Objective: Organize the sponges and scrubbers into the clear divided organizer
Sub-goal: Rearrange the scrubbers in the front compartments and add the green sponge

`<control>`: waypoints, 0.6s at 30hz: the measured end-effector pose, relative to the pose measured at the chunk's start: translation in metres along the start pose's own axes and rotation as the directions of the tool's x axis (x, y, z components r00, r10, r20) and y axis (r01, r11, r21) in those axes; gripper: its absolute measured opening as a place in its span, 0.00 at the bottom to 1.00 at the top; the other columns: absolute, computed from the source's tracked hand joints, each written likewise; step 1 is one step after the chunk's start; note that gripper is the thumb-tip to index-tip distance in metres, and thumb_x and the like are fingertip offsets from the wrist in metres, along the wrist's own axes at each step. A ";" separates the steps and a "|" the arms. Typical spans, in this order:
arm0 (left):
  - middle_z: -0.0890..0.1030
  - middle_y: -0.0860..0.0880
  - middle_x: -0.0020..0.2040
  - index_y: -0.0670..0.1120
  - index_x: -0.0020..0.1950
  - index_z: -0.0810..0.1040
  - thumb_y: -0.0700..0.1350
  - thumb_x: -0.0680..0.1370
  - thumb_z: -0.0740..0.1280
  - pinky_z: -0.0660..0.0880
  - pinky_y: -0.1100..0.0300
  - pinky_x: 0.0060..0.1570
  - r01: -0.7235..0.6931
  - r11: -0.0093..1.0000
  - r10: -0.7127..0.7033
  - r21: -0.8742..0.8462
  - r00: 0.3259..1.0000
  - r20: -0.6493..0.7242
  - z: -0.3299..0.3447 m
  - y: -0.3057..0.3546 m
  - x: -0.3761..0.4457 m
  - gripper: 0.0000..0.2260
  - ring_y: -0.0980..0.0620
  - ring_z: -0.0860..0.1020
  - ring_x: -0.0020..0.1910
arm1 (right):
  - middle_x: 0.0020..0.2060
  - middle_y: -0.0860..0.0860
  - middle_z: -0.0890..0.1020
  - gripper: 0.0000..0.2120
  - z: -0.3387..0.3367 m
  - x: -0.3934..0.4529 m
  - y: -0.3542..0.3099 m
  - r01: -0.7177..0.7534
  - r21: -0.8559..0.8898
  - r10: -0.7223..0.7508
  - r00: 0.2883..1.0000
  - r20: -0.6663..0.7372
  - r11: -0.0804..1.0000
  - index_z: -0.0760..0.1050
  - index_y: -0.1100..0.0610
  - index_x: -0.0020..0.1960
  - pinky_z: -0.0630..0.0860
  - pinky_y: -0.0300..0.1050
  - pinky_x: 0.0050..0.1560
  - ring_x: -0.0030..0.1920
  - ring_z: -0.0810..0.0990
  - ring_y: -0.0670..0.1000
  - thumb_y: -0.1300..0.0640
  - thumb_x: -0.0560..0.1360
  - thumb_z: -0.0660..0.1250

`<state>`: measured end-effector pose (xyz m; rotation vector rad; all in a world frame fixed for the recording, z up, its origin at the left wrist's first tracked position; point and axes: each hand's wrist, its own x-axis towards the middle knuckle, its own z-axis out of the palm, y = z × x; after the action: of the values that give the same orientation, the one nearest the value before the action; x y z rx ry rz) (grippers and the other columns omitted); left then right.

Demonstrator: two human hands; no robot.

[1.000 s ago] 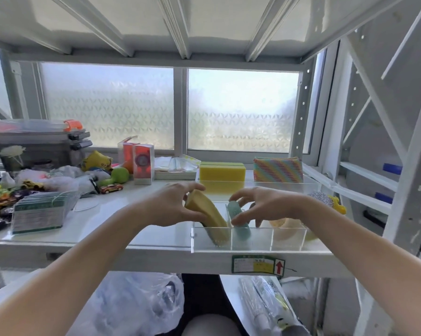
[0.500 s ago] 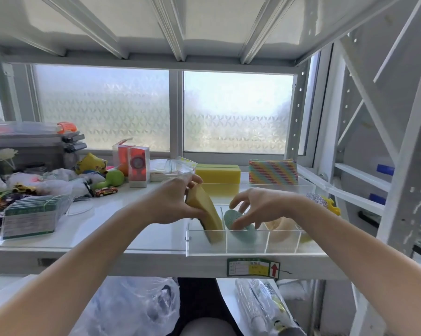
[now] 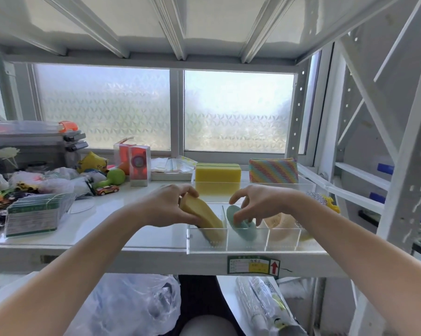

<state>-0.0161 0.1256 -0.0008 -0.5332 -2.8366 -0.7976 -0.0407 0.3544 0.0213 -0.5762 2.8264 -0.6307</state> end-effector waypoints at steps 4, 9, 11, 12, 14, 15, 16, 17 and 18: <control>0.79 0.52 0.51 0.55 0.61 0.73 0.60 0.62 0.75 0.76 0.51 0.57 0.003 1.000 -0.003 0.022 1.000 0.021 -0.001 -0.001 0.001 0.30 0.50 0.78 0.50 | 0.57 0.57 0.81 0.26 -0.003 -0.002 -0.001 0.011 0.092 -0.010 1.000 -0.012 0.996 0.70 0.54 0.68 0.81 0.41 0.43 0.41 0.81 0.48 0.52 0.72 0.71; 0.79 0.51 0.52 0.56 0.62 0.72 0.60 0.62 0.75 0.75 0.54 0.57 0.008 1.000 -0.009 0.025 1.000 0.030 -0.003 0.003 0.000 0.30 0.52 0.77 0.51 | 0.57 0.58 0.81 0.25 0.003 -0.003 -0.001 0.000 0.105 0.000 1.000 0.001 0.994 0.70 0.55 0.67 0.82 0.42 0.44 0.43 0.82 0.50 0.54 0.72 0.71; 0.80 0.51 0.52 0.56 0.62 0.73 0.60 0.63 0.75 0.75 0.55 0.57 0.010 1.000 -0.011 0.025 0.999 0.038 -0.004 0.005 0.000 0.29 0.52 0.77 0.51 | 0.57 0.58 0.80 0.26 0.003 -0.003 -0.002 -0.003 0.105 0.003 1.000 0.000 0.994 0.70 0.56 0.67 0.82 0.44 0.45 0.45 0.82 0.51 0.54 0.72 0.71; 0.80 0.51 0.52 0.56 0.61 0.73 0.60 0.63 0.75 0.75 0.55 0.57 0.010 1.000 -0.012 0.029 0.999 0.042 -0.004 0.006 0.000 0.29 0.52 0.78 0.51 | 0.58 0.59 0.80 0.26 0.002 -0.003 -0.003 -0.004 0.101 0.004 1.000 0.001 0.995 0.70 0.56 0.67 0.82 0.44 0.46 0.46 0.82 0.52 0.54 0.72 0.71; 0.80 0.51 0.52 0.57 0.61 0.74 0.60 0.63 0.75 0.75 0.55 0.56 0.012 0.999 -0.014 0.041 0.999 0.043 -0.004 0.006 0.001 0.28 0.51 0.77 0.51 | 0.59 0.59 0.80 0.26 0.001 -0.002 -0.005 -0.007 0.092 0.007 1.000 0.007 0.996 0.69 0.57 0.68 0.82 0.44 0.46 0.46 0.82 0.52 0.54 0.72 0.71; 0.80 0.51 0.52 0.57 0.60 0.74 0.61 0.63 0.75 0.75 0.56 0.56 0.013 0.999 -0.015 0.047 0.999 0.041 -0.004 0.006 0.001 0.28 0.52 0.77 0.52 | 0.59 0.59 0.80 0.26 0.001 -0.002 -0.005 -0.008 0.090 0.007 1.000 0.010 0.996 0.69 0.57 0.68 0.82 0.44 0.46 0.47 0.82 0.52 0.54 0.72 0.71; 0.79 0.52 0.53 0.57 0.60 0.74 0.61 0.63 0.75 0.75 0.56 0.56 0.013 0.998 -0.015 0.055 0.999 0.037 -0.003 0.006 0.001 0.28 0.52 0.77 0.52 | 0.59 0.59 0.80 0.27 0.002 -0.002 -0.005 -0.010 0.088 0.009 1.000 0.012 0.996 0.69 0.57 0.69 0.82 0.45 0.46 0.47 0.82 0.53 0.54 0.72 0.71; 0.79 0.52 0.53 0.57 0.60 0.74 0.61 0.63 0.75 0.75 0.56 0.56 0.011 0.998 -0.013 0.063 0.999 0.034 -0.003 0.005 0.001 0.28 0.52 0.77 0.52 | 0.59 0.59 0.80 0.28 0.003 -0.002 -0.006 -0.010 0.087 0.008 1.000 0.014 0.996 0.69 0.57 0.69 0.82 0.45 0.47 0.48 0.82 0.53 0.54 0.72 0.71; 0.79 0.52 0.53 0.58 0.60 0.74 0.61 0.63 0.74 0.74 0.55 0.56 0.008 0.998 -0.010 0.069 0.999 0.032 -0.002 0.005 0.001 0.28 0.52 0.77 0.52 | 0.59 0.59 0.80 0.28 0.004 -0.002 -0.005 -0.009 0.087 0.008 1.000 0.014 0.996 0.69 0.57 0.69 0.82 0.45 0.47 0.48 0.82 0.53 0.54 0.71 0.71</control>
<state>-0.0153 0.1291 0.0039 -0.5281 -2.8858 -0.6960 -0.0363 0.3493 0.0206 -0.5503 2.7709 -0.7410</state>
